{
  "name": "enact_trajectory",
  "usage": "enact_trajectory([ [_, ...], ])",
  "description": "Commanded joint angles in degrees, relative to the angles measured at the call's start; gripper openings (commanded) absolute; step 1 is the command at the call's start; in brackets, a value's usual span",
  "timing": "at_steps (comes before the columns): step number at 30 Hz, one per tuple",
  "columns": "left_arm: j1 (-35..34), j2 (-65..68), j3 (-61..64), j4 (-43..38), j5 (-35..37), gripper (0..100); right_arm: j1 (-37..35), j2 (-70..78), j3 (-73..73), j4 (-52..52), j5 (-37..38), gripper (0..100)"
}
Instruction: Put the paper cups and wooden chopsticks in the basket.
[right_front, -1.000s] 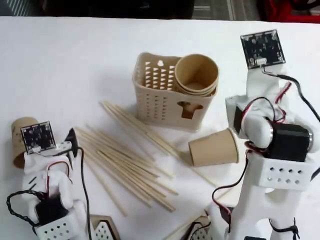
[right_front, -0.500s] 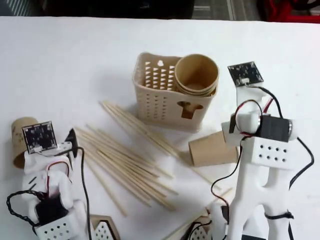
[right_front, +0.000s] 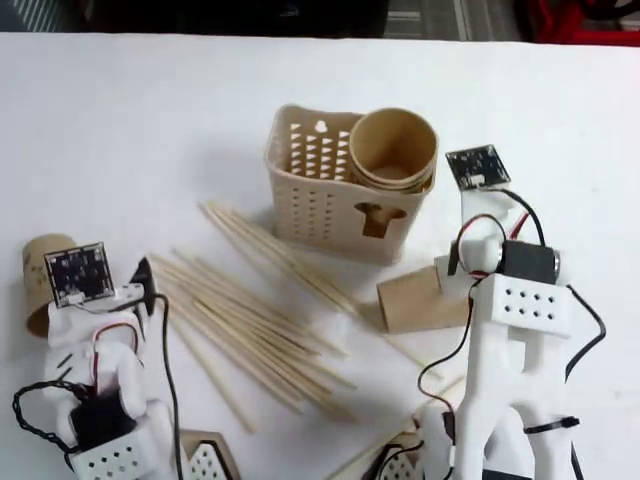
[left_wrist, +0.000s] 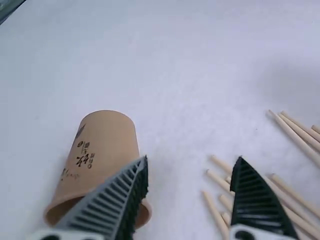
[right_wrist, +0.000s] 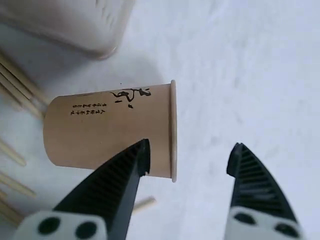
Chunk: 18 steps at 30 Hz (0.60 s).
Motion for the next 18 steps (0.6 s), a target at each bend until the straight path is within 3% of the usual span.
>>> enact_trajectory([
  [1, -0.57, -0.4, -0.18, -0.97, -0.62, 26, 0.22, 0.04, 1.49, -2.51, 0.44, 22.0],
  [5, -0.57, -0.4, -0.18, -0.97, -0.62, 26, -1.01, 0.04, 3.6, -3.74, 0.62, 17.5],
  [15, -0.57, -0.4, 0.35, -1.14, -0.7, 26, -4.7, 0.04, 7.38, -3.65, 0.62, 17.0],
  [18, -0.57, -0.4, 0.35, -1.14, -0.7, 26, -4.7, 0.04, 7.3, -2.15, 0.97, 10.2],
])
